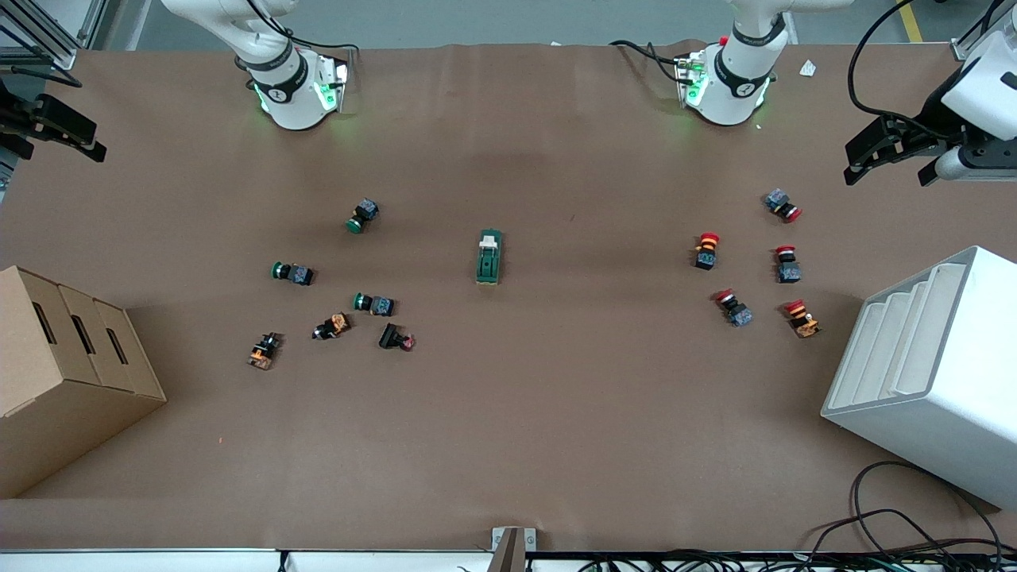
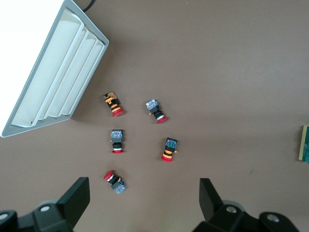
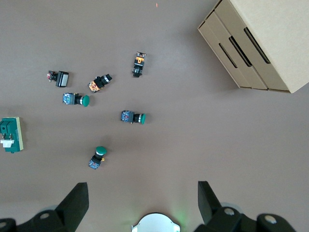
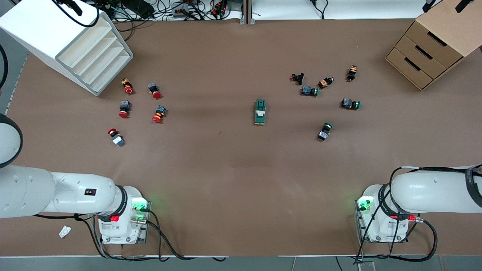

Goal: Close load switch with both arms

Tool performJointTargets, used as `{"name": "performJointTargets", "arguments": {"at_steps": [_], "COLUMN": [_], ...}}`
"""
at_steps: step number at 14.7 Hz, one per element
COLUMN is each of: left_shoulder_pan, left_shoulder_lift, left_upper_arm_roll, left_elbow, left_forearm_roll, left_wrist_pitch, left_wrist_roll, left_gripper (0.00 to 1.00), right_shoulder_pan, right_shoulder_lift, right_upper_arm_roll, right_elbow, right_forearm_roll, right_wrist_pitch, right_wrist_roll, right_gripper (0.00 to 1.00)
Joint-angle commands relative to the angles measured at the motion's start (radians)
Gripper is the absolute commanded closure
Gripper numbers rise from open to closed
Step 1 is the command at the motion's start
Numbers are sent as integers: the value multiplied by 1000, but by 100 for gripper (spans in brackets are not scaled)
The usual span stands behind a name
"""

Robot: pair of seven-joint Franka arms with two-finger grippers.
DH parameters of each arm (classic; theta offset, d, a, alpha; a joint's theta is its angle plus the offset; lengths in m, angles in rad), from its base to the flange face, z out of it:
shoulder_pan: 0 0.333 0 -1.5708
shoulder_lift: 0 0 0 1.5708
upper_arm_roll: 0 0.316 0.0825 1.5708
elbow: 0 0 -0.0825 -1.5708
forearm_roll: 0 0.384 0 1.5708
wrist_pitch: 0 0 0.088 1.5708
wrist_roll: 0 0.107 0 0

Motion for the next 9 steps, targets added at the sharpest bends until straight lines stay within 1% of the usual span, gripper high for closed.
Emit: {"name": "performJointTargets", "arguments": {"at_steps": [1, 4, 6, 7, 9], "left_shoulder_pan": [-2, -22, -46, -56, -65], "left_shoulder_lift": [12, 23, 64, 93, 112], "left_upper_arm_roll": [-9, -12, -23, -34, -78], "left_elbow": [27, 28, 53, 86, 87], "left_forearm_roll": [17, 13, 17, 20, 14], "left_wrist_pitch": [-20, -9, 9, 22, 46], "left_wrist_roll": [0, -6, -6, -9, -17], "left_gripper": [0, 0, 0, 0, 0], "right_shoulder_pan": [-11, -12, -11, -11, -11], "right_shoulder_lift": [-25, -25, -25, -25, -25], "right_upper_arm_roll": [10, 10, 10, 10, 10], "right_elbow": [-27, -25, -27, -27, -27], "right_forearm_roll": [3, 3, 3, 3, 3], "right_wrist_pitch": [8, 8, 8, 6, 6], "right_wrist_roll": [-3, -3, -3, -3, -3], "right_gripper": [0, 0, 0, 0, 0]}}
